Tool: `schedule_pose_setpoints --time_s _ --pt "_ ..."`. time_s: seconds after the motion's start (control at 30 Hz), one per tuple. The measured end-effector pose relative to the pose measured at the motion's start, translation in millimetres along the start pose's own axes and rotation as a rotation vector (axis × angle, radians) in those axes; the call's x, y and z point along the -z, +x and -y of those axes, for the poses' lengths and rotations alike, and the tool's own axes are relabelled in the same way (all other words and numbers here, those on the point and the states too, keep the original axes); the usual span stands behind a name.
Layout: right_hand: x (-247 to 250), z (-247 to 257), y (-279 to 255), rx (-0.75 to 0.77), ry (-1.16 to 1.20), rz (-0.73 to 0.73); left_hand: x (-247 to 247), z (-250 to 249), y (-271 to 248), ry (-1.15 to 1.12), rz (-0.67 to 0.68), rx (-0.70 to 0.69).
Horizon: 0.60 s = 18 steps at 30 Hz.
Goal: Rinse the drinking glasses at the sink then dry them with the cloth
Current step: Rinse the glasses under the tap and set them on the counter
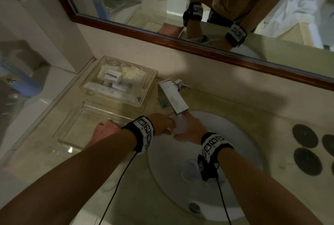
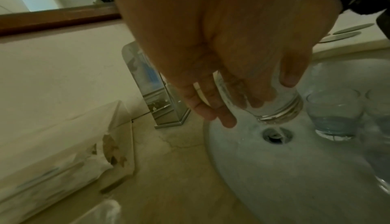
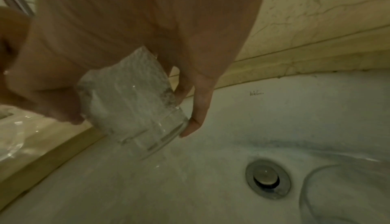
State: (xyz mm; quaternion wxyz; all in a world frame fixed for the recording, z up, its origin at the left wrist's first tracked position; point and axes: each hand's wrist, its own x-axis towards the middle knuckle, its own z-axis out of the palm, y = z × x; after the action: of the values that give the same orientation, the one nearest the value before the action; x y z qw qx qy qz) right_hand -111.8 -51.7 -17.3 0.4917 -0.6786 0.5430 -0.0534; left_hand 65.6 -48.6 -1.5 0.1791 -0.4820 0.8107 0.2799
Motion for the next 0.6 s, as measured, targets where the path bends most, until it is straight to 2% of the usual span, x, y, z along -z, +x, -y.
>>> schedule_pose_setpoints --time_s 0.07,0.2,0.27,0.43,0.53,0.6 --pt "0.1 3.9 -2.2 0.007 0.036 0.004 0.7 -3.8 4.5 -0.054 -0.035 0.007" --pt "-2.1 6.3 -3.0 -0.004 0.018 -0.029 -4.3 -6.8 4.8 -0.213 -0.191 -0.037" --pt "-5.4 0.2 -2.1 -0.008 0.03 -0.086 -7.1 -8.1 4.0 -0.245 -0.24 -0.064" --pt "-19.5 -10.1 1.3 -0.045 0.154 -0.225 -12.9 -16.8 3.0 -0.38 -0.339 -0.032" --pt "-12.9 -12.4 4.5 -0.039 0.136 -0.193 -11.1 -15.2 1.2 -0.439 -0.286 -0.032" --pt "-5.1 -14.3 7.0 -0.05 0.076 -0.127 -7.9 -9.0 0.8 -0.351 -0.191 -0.03"
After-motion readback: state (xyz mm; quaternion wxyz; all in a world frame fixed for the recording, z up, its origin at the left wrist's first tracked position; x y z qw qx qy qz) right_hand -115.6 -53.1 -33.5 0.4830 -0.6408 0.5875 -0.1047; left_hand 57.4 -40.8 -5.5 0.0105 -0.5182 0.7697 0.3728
